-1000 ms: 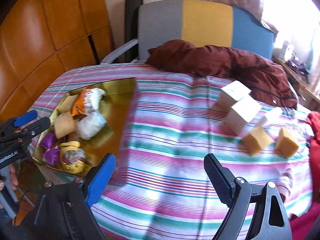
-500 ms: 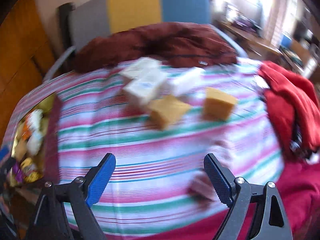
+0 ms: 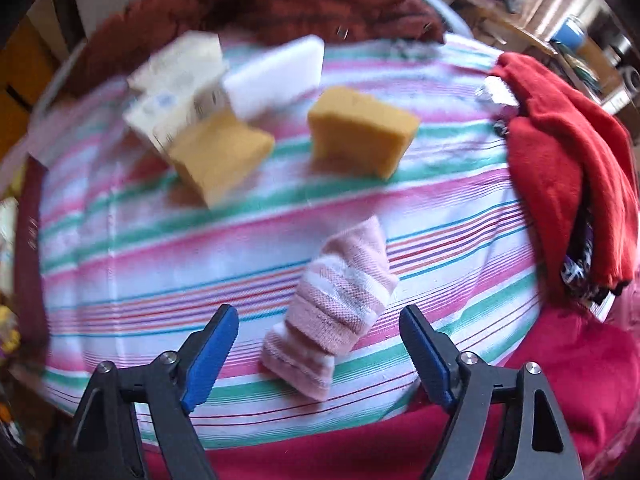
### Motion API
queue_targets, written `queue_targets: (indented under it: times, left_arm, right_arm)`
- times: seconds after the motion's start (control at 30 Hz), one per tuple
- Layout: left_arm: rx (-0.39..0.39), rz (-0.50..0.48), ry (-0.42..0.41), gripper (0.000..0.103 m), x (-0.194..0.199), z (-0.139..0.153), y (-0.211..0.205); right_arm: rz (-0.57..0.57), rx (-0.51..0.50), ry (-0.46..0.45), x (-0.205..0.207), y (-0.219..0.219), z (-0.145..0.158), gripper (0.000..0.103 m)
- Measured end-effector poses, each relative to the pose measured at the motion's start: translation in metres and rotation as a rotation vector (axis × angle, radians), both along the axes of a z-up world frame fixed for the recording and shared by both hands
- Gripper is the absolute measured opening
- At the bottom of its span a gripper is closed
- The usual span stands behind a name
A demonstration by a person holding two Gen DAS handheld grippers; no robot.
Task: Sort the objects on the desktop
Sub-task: 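Move both tools back and grasp the pink sock with the right tool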
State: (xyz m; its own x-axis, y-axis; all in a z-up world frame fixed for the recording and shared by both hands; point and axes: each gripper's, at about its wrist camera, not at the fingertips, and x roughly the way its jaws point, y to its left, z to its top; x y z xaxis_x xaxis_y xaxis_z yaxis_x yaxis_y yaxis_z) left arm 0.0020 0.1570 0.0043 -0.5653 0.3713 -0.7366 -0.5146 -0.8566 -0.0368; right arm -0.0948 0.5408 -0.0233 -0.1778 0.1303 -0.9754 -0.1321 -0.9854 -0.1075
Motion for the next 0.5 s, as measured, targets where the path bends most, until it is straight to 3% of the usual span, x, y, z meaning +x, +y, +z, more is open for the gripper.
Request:
queue_targets:
  times: [0.13, 0.2, 0.33, 0.5]
  left_arm:
    - [-0.001, -0.012, -0.020, 0.077, -0.002, -0.004, 0.005]
    - [0.004, -0.018, -0.030, 0.077, -0.004, -0.004, 0.007]
    - [0.016, -0.039, -0.050, 0.077, -0.009, -0.006, 0.015]
    - [0.037, -0.068, -0.086, 0.077, -0.017, -0.008, 0.029]
  right_arm:
    - [0.003, 0.009, -0.052, -0.010, 0.003, -0.010, 0.080]
    - [-0.005, -0.006, -0.078, -0.013, 0.007, -0.016, 0.070]
    - [-0.042, -0.059, -0.125, -0.015, 0.018, -0.026, 0.061]
    - [-0.047, -0.095, -0.066, -0.015, 0.023, -0.016, 0.043]
